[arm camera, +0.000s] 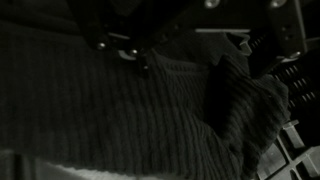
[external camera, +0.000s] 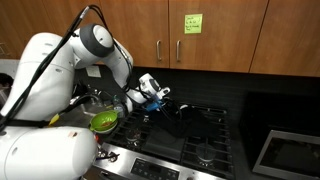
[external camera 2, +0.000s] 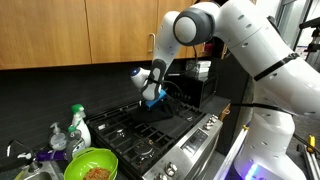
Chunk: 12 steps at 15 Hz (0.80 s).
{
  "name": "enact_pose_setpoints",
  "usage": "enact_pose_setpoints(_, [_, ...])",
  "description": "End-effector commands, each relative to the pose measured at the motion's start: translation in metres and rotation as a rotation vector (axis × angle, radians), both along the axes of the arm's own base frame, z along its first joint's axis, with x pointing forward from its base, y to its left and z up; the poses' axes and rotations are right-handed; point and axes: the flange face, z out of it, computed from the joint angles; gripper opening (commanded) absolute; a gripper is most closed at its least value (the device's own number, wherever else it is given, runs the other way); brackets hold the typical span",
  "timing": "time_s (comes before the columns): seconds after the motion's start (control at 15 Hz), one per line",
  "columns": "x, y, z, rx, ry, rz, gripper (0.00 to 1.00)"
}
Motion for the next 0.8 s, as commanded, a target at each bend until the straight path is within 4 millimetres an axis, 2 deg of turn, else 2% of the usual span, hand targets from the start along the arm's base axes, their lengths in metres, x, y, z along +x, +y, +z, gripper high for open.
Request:
enact_pose_setpoints(0.0, [-0.001, -0.021, -0.007, -0.044, 0.03, -0.018, 1.0])
enact_pose_setpoints(0.33, [-0.006, -0.053, -0.018, -0.047, 0.032, -0.033, 1.0])
enact_pose_setpoints(0.4, [-0.006, -0.057, -0.02, -0.044, 0.031, -0.033, 0.93])
enact_pose_setpoints(0.47, [-0.007, -0.06, -0.023, -0.041, 0.03, -0.032, 0.74])
enact_pose_setpoints(0.67, [-0.008, -0.062, -0.027, -0.03, 0.022, -0.032, 0.53])
enact_pose_setpoints(0.73, [-0.008, -0.062, -0.028, -0.026, 0.019, -0.032, 0.44])
